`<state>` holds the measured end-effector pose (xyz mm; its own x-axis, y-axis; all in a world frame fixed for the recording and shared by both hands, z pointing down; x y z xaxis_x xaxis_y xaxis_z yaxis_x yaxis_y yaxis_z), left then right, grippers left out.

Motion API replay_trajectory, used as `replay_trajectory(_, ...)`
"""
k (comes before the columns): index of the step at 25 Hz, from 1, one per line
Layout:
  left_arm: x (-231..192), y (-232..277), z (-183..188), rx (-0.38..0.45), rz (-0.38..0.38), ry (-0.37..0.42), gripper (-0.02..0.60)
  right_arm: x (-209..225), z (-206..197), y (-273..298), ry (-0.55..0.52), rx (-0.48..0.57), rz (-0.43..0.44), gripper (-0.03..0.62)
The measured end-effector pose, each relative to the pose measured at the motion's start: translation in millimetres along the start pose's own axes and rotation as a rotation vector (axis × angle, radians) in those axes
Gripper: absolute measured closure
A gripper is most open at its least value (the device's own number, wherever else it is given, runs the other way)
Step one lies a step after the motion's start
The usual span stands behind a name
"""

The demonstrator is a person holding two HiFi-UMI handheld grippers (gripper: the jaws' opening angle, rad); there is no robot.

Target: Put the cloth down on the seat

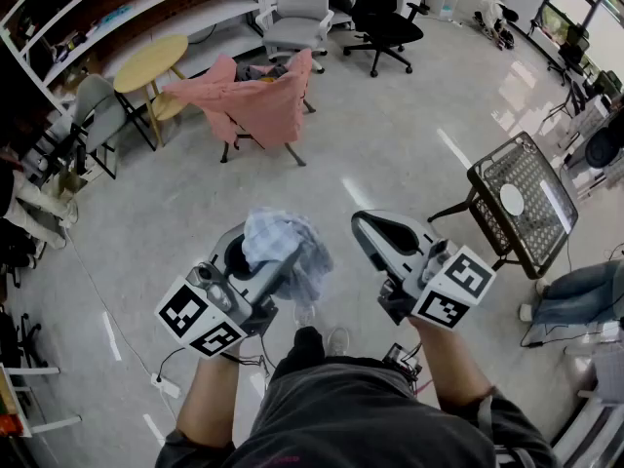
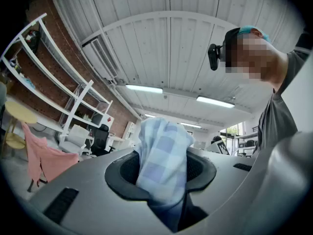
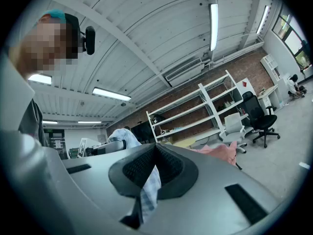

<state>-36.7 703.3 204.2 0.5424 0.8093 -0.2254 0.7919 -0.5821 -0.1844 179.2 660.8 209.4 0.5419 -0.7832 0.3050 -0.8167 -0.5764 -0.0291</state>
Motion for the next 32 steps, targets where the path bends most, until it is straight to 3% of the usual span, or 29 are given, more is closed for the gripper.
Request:
replay_trajectory(15, -5.7, -0.1, -3.7, -0.002, -0.01, -0.011, 0.425, 2.9, -5.9, 1.2, 0.024, -0.012, -0.01, 0.579)
replay_trajectory(21, -117.3, 12.8, 15.7, 0.001, -0.034, -0.023, 0.425, 49.1, 1.0, 98.7, 0.029, -0.016, -0.053, 0.579)
replay_trajectory(32, -208.1, 13.9, 35.6, -0.007, -0.035, -0.035, 0.425, 81.0, 7.9, 175.5, 0.041, -0.003, -0.098, 0.579)
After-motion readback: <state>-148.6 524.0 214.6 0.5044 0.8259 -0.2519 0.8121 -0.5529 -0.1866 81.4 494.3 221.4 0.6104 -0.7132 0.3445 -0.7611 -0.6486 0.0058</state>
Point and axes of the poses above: the fingertips, and each gripper's own axes: y forward along the fingers, x to its right, z out of its top, the point moved 8 cm from there along -y, backward along the fingers, and after that the axes turned 7 degrees about -z, right-handed, at the moved point
